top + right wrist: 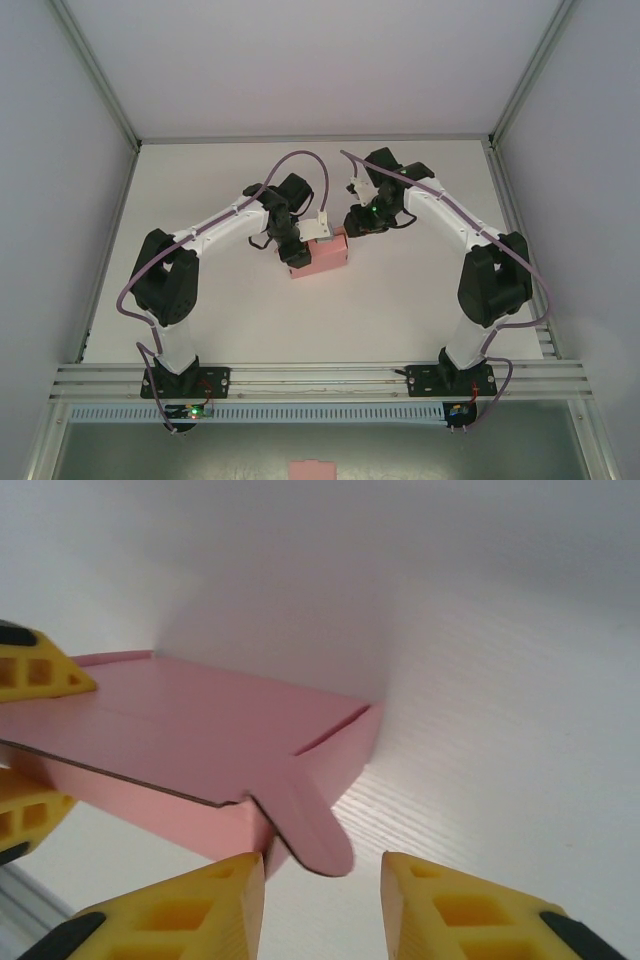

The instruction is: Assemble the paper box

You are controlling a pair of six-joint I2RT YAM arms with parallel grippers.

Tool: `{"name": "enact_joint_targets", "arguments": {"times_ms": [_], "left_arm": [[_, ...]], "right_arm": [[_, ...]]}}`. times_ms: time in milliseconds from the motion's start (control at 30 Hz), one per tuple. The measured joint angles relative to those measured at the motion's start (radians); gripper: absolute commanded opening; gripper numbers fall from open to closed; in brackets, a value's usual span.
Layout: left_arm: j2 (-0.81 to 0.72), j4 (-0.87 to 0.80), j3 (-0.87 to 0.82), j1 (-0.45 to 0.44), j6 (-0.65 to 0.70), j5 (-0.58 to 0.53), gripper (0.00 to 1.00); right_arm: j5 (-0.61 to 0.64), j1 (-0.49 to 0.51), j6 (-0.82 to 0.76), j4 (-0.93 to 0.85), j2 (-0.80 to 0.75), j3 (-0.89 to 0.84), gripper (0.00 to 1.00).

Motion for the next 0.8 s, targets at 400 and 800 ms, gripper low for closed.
{"name": "enact_joint_targets", "arguments": {"times_ms": [400, 800], "left_arm": [[0.011, -0.012, 0.015, 0.0, 0.006, 0.0, 0.34], [0.013, -0.016, 0.018, 0.0, 0.006, 0.0, 0.35]], "right_arm": [[-0.022, 0.006, -0.06, 0.042, 0.0, -0.027, 0.22], [-0.048, 0.008, -0.06, 0.052, 0.025, -0.027, 0.19]]}}
